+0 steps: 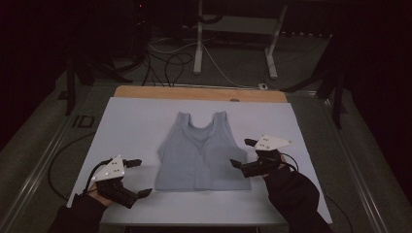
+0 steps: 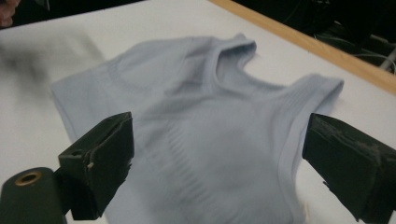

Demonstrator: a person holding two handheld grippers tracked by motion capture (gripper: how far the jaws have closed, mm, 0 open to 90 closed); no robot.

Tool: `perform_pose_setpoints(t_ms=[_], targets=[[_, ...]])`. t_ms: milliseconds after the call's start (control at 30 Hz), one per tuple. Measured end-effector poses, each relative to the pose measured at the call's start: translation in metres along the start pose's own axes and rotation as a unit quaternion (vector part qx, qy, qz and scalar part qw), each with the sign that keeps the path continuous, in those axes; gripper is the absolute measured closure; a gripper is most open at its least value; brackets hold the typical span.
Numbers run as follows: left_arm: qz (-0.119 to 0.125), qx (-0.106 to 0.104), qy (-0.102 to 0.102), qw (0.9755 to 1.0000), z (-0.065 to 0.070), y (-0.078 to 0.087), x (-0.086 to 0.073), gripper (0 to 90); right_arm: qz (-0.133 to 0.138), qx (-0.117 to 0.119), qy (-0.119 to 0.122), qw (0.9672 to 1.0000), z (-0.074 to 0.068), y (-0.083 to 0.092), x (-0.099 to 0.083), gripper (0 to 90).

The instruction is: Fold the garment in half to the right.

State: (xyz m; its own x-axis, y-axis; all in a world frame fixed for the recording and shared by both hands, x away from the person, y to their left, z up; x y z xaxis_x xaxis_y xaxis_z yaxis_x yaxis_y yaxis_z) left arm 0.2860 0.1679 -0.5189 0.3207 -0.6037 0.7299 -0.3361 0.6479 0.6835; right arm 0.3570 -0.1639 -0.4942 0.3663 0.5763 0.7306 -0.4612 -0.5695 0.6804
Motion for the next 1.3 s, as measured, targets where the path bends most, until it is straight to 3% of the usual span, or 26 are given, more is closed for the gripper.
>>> perform_pose_setpoints(t_ms=[300, 700, 800, 1067, 1300], targets=[[-0.017, 0.014, -0.001, 0.9998, -0.002, -0.001, 0.005, 0.3, 0.000, 0.012, 0.010, 0.9999, 0.001, -0.020, 0.027, 9.2], [-0.031, 0.013, 0.002, 0.9994, 0.001, -0.005, 0.011, 0.3, 0.006, 0.029, 0.024, 0.9993, 0.007, -0.042, 0.069, 9.5], [-0.032, 0.023, 0.000, 0.9992, 0.002, -0.006, 0.012, 0.3, 0.007, 0.032, 0.029, 0.9990, 0.007, -0.052, 0.083, 9.5], [-0.036, 0.035, 0.019, 0.9986, 0.003, -0.010, 0.017, 0.3, 0.005, 0.049, 0.025, 0.9985, 0.009, -0.079, 0.103, 9.5], [-0.043, 0.034, 0.018, 0.9983, 0.005, -0.015, 0.017, 0.3, 0.001, 0.048, 0.027, 0.9985, 0.010, -0.095, 0.117, 9.5]])
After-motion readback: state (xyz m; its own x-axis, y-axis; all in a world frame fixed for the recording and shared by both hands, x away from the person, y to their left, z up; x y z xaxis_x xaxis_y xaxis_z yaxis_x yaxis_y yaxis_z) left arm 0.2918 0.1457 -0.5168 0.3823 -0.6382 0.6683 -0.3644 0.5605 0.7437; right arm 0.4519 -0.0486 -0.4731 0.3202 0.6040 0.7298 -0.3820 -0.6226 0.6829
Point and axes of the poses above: each handheld gripper's, and its own axes: y roughly backward along the jaws, x roughly out of its top, z roughly to its right, the point moved 8 cm from there along -y, roughly forward along the jaws, and after that the axes turned 15 degrees about -z, right-handed, at the moved point
